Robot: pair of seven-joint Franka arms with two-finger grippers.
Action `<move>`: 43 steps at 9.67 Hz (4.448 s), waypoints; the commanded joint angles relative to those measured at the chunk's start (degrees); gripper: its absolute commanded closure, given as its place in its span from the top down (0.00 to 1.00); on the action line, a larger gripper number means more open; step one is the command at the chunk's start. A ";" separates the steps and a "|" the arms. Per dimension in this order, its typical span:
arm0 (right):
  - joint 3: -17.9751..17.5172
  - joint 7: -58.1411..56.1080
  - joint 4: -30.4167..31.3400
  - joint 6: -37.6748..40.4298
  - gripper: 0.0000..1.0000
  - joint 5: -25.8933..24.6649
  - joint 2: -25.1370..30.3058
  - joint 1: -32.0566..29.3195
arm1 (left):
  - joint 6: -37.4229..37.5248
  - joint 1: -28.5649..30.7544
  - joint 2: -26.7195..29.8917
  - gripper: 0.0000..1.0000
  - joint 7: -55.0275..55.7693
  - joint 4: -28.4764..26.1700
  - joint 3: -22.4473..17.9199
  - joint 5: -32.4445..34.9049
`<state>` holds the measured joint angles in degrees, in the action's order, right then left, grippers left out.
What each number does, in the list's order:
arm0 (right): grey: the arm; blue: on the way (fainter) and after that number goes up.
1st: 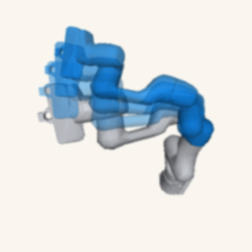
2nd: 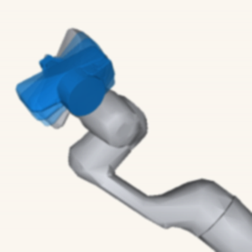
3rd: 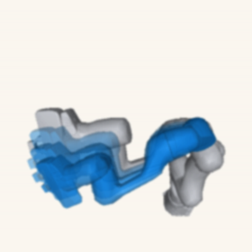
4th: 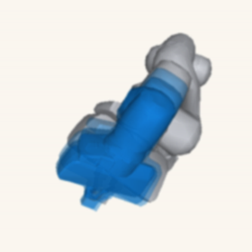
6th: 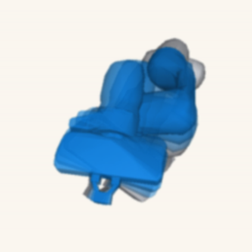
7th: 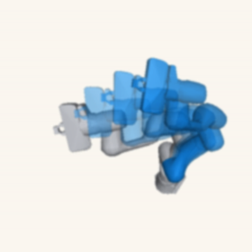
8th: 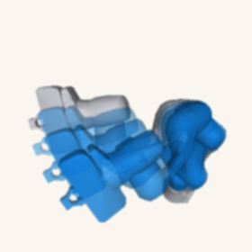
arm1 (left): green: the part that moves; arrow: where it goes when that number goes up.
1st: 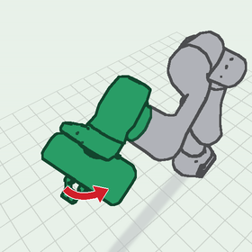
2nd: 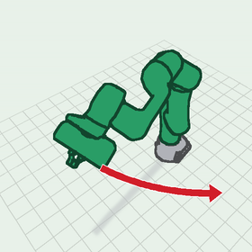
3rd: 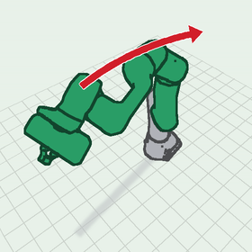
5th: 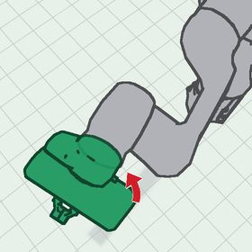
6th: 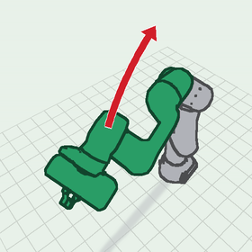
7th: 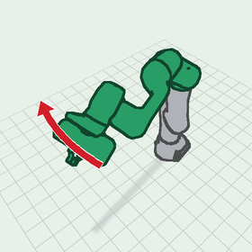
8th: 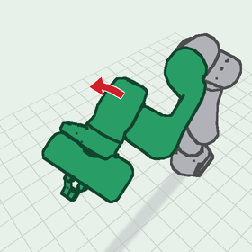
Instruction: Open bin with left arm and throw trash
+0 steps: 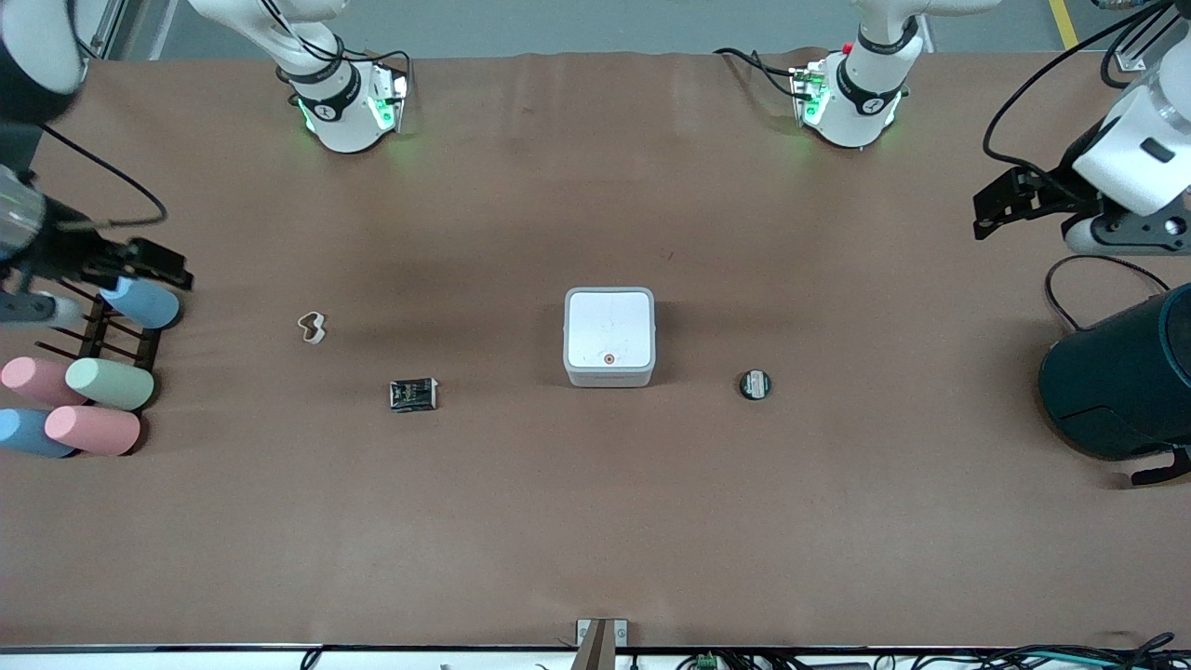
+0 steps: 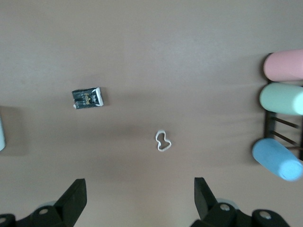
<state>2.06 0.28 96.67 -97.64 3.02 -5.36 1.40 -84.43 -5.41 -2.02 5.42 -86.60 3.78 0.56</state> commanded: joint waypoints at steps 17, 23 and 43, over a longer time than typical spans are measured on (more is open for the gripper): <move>0.22 -4.41 37.80 -48.44 0.87 -0.30 -14.24 0.10 | -51.35 -27.72 -38.93 0.00 29.73 1.17 8.00 10.06; 0.05 -4.16 37.54 -46.69 0.00 -0.04 -13.98 -0.60 | -34.89 -20.81 -28.94 0.00 26.78 0.73 8.43 10.34; -3.38 77.50 -11.24 -25.25 0.19 11.74 -30.06 37.89 | -63.05 -5.48 -31.48 0.02 2.75 -24.59 9.05 9.19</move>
<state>-1.78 77.40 85.22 -124.12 13.79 -35.46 38.66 -147.02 -11.00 -34.77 8.47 -110.90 12.36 9.70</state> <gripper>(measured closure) 0.899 0.454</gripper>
